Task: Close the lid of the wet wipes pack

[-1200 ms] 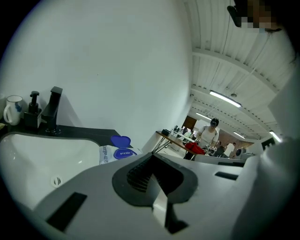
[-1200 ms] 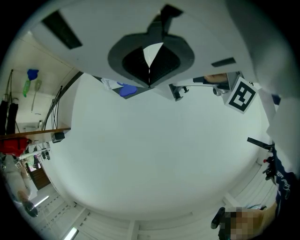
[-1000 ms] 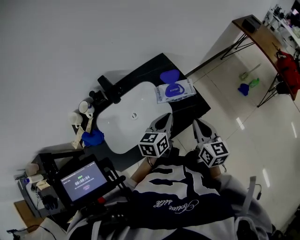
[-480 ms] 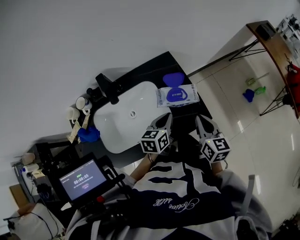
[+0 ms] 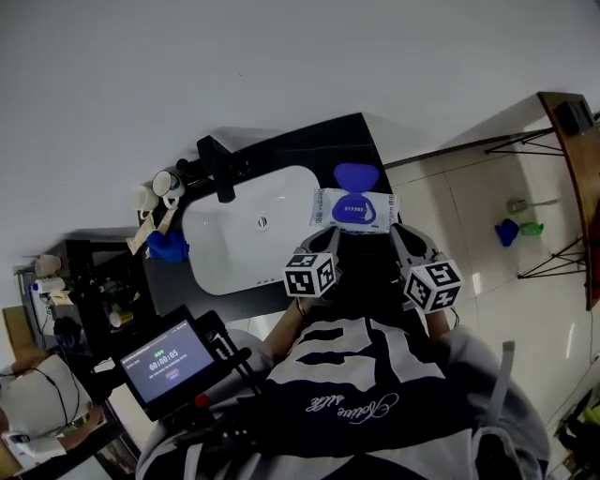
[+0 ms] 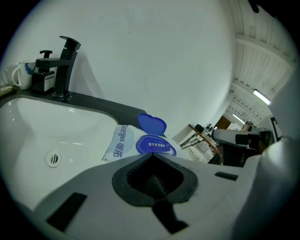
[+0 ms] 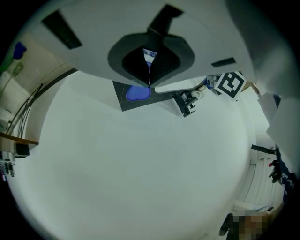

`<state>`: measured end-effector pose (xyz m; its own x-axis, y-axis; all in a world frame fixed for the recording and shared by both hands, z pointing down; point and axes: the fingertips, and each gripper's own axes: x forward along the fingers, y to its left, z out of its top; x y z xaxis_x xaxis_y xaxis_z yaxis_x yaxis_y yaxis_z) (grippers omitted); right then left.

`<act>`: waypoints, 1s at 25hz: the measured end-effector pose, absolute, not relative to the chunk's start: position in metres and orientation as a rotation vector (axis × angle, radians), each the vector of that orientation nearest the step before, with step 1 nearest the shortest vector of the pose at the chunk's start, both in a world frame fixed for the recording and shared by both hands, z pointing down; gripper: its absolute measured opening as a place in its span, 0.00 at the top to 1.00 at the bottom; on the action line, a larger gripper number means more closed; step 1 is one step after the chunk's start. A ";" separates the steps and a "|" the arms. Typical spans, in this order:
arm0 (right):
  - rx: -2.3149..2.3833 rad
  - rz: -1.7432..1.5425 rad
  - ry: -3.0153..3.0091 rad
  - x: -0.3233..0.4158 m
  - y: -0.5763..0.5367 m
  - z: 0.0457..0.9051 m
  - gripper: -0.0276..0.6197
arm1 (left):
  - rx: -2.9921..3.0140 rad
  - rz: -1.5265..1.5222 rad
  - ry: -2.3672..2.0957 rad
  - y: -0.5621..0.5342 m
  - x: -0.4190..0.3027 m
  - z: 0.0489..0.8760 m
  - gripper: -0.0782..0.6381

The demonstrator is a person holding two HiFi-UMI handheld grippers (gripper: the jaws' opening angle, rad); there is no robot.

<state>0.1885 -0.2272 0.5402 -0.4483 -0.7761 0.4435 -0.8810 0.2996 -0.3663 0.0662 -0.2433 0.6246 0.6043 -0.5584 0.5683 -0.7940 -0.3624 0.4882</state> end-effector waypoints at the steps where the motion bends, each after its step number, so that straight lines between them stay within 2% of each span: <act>1: 1.494 0.858 -2.380 0.189 -0.233 0.547 0.97 | 2.068 0.416 -1.073 -0.244 0.068 0.631 0.89; 7: 1.313 0.790 -2.367 0.195 -0.279 0.578 0.97 | 2.035 0.538 -1.050 -0.256 0.072 0.659 0.89; 16: 1.085 0.723 -2.315 0.207 -0.346 0.630 0.97 | 1.983 0.533 -1.080 -0.256 0.074 0.661 0.89; 25: 1.029 0.673 -2.306 0.198 -0.368 0.649 0.97 | 1.976 0.537 -1.083 -0.256 0.074 0.665 0.89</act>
